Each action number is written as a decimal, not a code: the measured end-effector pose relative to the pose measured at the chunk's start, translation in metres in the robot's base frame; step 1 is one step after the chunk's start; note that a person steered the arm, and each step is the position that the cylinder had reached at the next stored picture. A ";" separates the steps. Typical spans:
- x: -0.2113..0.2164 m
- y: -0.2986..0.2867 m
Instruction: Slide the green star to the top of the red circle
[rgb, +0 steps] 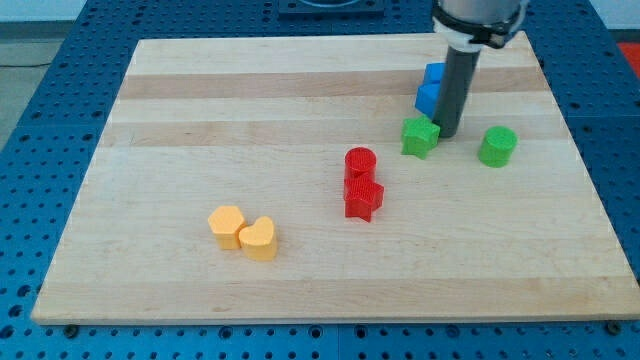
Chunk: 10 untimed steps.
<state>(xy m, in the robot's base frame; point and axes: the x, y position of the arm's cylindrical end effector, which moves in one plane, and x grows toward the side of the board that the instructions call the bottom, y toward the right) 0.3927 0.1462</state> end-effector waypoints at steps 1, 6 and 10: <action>0.011 0.002; 0.002 -0.042; 0.012 -0.045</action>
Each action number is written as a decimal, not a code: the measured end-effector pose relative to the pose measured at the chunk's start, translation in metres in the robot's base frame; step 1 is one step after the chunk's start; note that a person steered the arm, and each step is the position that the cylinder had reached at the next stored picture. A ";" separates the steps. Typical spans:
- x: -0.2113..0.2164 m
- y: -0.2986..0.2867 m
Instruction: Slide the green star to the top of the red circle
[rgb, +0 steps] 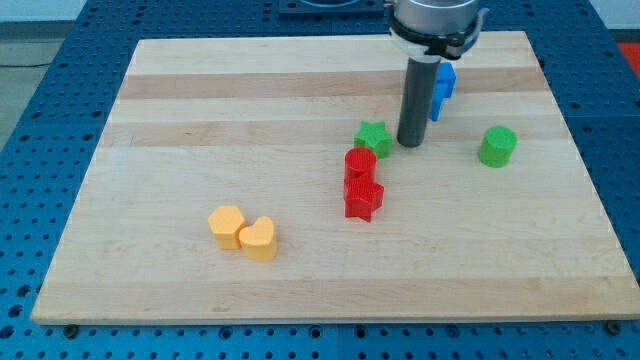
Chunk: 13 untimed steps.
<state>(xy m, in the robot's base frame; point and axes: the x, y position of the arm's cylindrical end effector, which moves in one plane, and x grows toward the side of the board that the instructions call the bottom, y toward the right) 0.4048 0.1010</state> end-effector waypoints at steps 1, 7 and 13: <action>0.010 0.000; 0.015 -0.029; 0.026 -0.020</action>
